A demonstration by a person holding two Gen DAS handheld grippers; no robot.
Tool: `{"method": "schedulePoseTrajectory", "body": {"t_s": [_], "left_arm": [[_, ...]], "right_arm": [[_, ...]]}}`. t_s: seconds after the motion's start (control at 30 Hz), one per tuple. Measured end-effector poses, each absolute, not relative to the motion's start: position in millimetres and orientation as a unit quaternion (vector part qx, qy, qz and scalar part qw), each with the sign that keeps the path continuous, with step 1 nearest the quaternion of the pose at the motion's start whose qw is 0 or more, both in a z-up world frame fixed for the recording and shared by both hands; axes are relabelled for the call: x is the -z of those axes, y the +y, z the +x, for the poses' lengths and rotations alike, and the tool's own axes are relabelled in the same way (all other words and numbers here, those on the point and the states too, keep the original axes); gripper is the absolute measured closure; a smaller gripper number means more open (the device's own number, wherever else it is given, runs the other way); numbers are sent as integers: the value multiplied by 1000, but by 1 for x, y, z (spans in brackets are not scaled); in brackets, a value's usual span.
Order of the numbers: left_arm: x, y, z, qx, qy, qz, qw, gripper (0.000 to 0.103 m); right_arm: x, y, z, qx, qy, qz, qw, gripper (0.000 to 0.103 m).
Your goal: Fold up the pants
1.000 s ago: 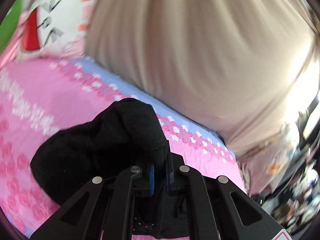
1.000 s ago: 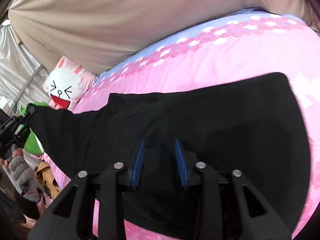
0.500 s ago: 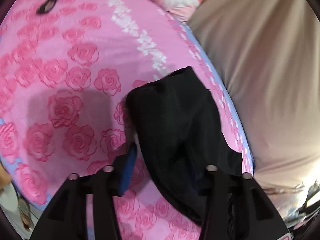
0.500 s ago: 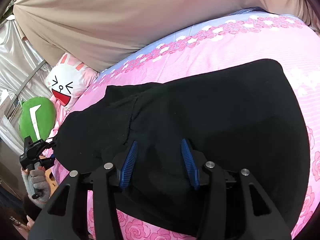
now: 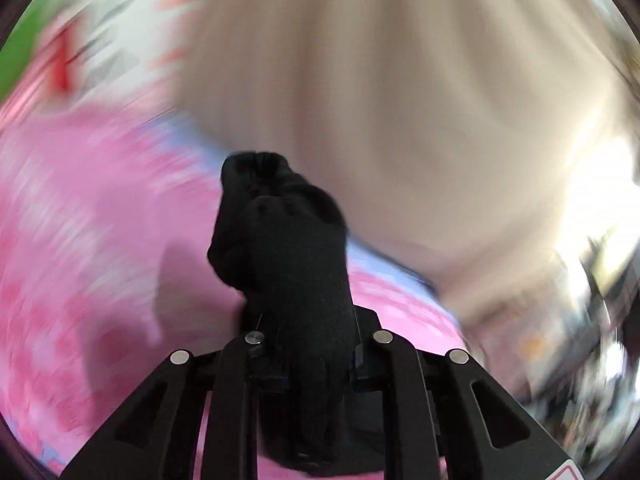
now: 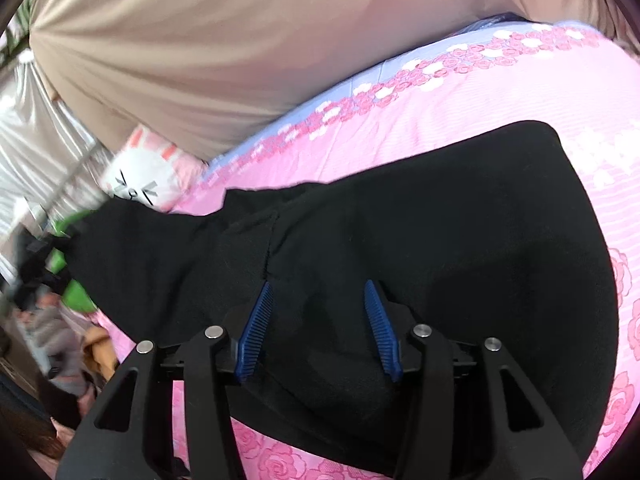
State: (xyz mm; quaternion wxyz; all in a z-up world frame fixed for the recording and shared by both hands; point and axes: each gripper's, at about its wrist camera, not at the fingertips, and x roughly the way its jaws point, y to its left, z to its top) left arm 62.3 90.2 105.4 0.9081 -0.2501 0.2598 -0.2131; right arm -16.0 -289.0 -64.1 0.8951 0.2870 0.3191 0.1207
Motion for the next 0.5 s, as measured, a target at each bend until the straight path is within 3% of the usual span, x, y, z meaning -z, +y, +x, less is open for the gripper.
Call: {"method": "schedulePoseTrajectory", "body": {"t_s": [0.1,0.17,0.27,0.33,0.5], "left_arm": [[-157,-7,40,305,246,-154,907,84],[-162,-65,31,373,250,-122,885,55],[-146,-96,30,422,267,-140,855,30],[-134,-100,34,424,281,-154,847,27],[-100,-90,49,356,326,-178,858,27]], "right_arm": [[60,-304,-27,-125,294,319,892,56],[56,-313,-41,-118,283,323,895,54],[51,-327,-65,-109,277,318,900,46],[52,-336,-77,-69,295,307,902,41],[62,-356,-87,-94,287,349,887,40]]}}
